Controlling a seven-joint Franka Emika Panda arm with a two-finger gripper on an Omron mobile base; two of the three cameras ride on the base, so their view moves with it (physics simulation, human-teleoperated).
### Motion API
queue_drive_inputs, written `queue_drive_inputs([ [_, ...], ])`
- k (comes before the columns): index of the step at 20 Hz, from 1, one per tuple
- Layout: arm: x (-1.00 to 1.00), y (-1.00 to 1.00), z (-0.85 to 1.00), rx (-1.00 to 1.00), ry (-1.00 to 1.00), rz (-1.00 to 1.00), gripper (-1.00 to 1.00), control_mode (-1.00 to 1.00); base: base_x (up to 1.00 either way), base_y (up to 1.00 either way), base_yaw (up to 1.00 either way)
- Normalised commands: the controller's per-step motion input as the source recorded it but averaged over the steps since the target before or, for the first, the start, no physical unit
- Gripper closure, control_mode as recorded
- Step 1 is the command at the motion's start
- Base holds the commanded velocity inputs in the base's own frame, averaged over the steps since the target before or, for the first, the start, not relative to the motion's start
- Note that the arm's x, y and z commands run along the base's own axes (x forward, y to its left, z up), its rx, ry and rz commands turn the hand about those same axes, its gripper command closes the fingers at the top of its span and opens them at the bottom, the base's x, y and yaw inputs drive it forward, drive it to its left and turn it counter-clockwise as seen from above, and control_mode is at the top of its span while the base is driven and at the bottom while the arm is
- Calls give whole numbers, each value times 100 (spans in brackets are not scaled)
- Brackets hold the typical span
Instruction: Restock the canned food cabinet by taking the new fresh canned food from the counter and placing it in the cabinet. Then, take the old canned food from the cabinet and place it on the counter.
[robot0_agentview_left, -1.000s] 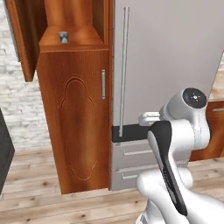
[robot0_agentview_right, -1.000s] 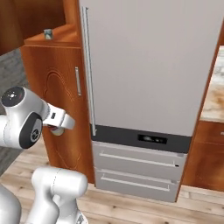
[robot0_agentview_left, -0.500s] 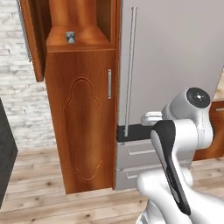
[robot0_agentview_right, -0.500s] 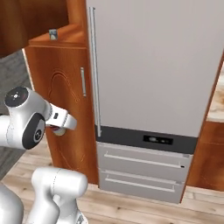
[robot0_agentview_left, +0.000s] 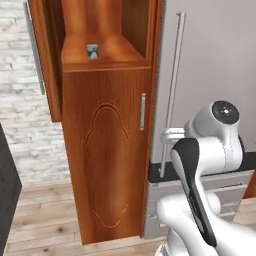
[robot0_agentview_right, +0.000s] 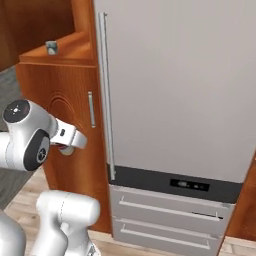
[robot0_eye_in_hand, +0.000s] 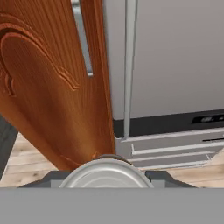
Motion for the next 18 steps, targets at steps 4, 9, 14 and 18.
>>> queue_drive_inputs([
  [4,0,0,0,0,0,0,100,100,62,38,0],
  [9,0,0,0,0,0,0,100,100,7,54,0],
  [14,0,0,0,0,0,0,100,100,40,20,0],
  [18,0,0,0,0,0,0,100,100,64,7,0],
])
